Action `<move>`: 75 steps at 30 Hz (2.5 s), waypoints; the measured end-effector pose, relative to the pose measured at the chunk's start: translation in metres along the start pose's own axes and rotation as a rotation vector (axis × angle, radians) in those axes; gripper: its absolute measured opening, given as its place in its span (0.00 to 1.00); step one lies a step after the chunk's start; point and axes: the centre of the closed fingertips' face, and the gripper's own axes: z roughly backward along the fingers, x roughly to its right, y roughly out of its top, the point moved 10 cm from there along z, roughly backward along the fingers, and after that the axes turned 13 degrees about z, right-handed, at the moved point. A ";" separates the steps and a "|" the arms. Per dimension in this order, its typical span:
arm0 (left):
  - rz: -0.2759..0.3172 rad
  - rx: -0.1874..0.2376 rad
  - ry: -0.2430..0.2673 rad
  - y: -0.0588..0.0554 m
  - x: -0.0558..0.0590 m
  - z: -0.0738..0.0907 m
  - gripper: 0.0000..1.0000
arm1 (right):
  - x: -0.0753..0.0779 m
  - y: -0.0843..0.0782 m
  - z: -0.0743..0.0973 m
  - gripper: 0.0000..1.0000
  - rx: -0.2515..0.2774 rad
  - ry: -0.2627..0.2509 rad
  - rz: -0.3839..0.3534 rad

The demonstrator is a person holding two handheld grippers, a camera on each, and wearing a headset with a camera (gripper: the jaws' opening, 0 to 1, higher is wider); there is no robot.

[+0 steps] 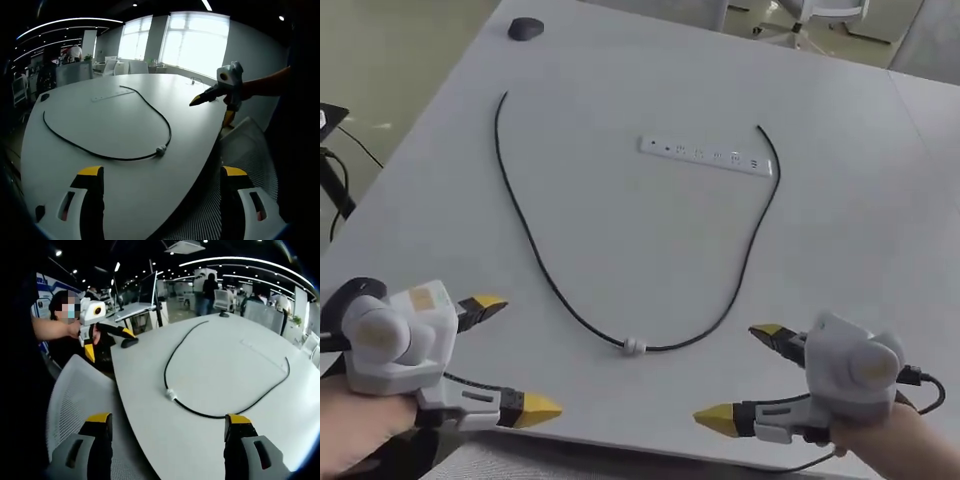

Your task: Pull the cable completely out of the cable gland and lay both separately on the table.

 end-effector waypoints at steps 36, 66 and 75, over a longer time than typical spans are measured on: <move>0.031 -0.025 0.005 -0.006 -0.005 -0.017 0.96 | 0.035 0.023 -0.075 0.83 -0.128 0.170 0.187; 0.033 -0.039 0.020 -0.010 -0.005 -0.008 0.96 | 0.031 0.016 -0.136 0.66 -0.218 0.278 0.284; 0.040 -0.039 0.024 -0.011 -0.010 -0.010 0.96 | 0.033 0.011 -0.147 0.55 -0.237 0.306 0.311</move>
